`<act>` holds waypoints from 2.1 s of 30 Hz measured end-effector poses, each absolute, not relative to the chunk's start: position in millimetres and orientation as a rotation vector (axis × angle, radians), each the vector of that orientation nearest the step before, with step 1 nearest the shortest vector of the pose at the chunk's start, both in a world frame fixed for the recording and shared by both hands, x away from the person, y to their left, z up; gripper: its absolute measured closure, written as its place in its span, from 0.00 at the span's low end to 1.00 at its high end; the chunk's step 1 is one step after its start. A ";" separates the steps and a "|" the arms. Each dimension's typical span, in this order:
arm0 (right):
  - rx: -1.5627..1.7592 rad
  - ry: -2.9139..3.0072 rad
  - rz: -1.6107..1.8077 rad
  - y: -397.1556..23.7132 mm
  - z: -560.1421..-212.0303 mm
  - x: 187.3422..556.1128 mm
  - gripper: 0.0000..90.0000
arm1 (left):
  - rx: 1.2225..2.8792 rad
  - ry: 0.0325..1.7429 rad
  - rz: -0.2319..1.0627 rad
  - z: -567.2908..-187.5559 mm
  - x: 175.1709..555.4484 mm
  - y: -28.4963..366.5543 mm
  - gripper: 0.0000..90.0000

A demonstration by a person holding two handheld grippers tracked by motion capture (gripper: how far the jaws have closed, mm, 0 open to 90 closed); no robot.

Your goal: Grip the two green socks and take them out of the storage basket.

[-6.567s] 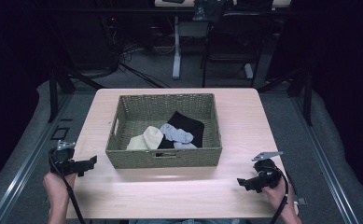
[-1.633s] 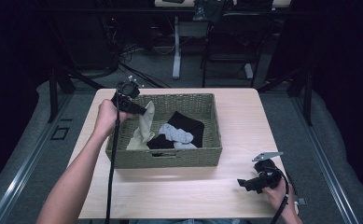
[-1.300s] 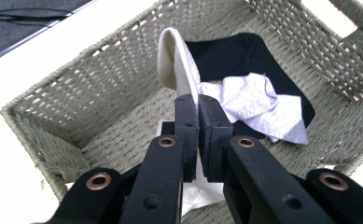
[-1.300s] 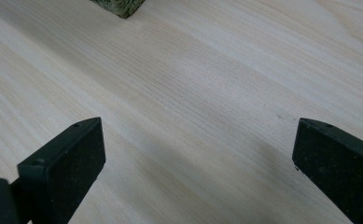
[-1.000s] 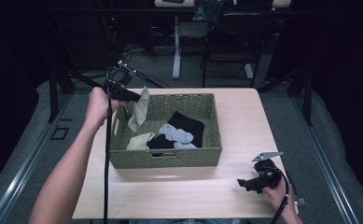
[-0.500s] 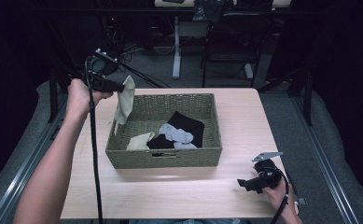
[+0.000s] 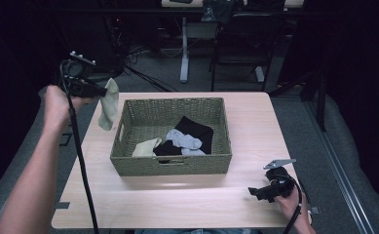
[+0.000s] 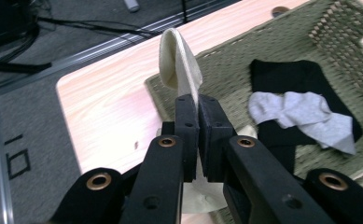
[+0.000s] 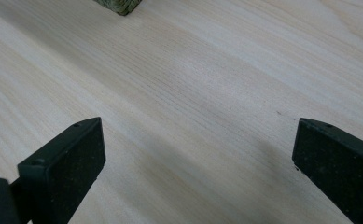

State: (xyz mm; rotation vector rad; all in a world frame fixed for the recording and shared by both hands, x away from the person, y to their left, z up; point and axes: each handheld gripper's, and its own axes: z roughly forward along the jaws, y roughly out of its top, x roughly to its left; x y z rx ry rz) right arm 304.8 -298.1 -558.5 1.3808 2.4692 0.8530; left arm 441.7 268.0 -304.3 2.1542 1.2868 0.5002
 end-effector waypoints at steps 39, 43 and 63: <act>1.385 2.471 0.848 -298.0 -559.1 304.9 0.02 | 2.143 1.617 0.231 -482.0 451.9 323.7 0.96; 1.385 2.471 0.848 -297.9 -559.0 304.9 0.02 | 2.141 1.653 0.196 -500.5 454.4 323.8 0.94; 1.377 2.471 0.848 -297.6 -559.0 305.0 0.02 | 2.125 1.525 0.374 -419.0 450.6 294.8 0.18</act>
